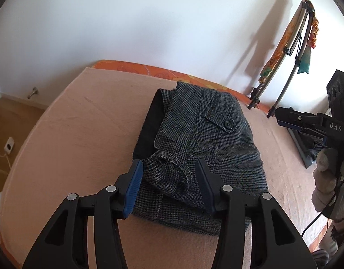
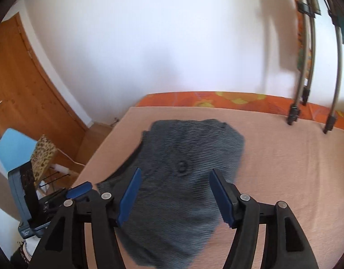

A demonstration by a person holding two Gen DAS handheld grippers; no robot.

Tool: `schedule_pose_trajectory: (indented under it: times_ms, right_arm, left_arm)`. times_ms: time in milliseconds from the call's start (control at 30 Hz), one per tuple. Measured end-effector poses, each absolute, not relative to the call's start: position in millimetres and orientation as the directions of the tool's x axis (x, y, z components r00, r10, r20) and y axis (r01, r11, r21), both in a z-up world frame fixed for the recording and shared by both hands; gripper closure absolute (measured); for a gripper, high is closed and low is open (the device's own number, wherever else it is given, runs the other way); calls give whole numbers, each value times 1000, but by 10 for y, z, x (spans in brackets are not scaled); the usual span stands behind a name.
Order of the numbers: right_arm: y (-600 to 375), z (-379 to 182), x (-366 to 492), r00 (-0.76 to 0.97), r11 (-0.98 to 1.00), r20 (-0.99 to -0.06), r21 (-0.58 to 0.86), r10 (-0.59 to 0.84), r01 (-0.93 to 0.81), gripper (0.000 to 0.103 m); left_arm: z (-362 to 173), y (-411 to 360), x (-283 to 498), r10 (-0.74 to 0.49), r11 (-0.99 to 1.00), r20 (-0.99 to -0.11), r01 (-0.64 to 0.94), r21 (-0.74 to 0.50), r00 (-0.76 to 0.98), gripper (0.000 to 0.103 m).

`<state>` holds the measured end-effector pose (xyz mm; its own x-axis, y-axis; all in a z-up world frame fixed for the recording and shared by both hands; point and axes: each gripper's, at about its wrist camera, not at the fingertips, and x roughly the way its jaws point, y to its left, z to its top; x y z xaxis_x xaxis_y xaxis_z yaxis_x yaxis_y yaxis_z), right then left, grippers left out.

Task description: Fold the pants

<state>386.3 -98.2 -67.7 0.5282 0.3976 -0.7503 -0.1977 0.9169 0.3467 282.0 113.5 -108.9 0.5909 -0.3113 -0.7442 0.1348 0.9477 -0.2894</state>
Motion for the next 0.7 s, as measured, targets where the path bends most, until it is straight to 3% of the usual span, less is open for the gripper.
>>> schedule_pose_trajectory:
  times_ms: [300, 433, 567, 700]
  right_arm:
    - [-1367, -968, 4204, 502, 907, -767, 411, 399, -93, 33]
    - [-1405, -1234, 4415, 473, 894, -779, 447, 412, -43, 33]
    - [-1394, -1463, 4571, 425, 865, -781, 501, 459, -13, 33]
    - [-1351, -1567, 4628, 400, 845, -773, 535, 493, -8, 30]
  left_arm:
    - [-1385, 1174, 2909, -254, 965, -811, 80, -251, 528, 55]
    - [-1406, 1191, 2908, -246, 968, -815, 84, -238, 524, 47]
    - [-1270, 1326, 2875, -295, 947, -801, 48, -317, 522, 46]
    - [-1250, 1542, 2817, -380, 890, -794, -46, -453, 474, 39]
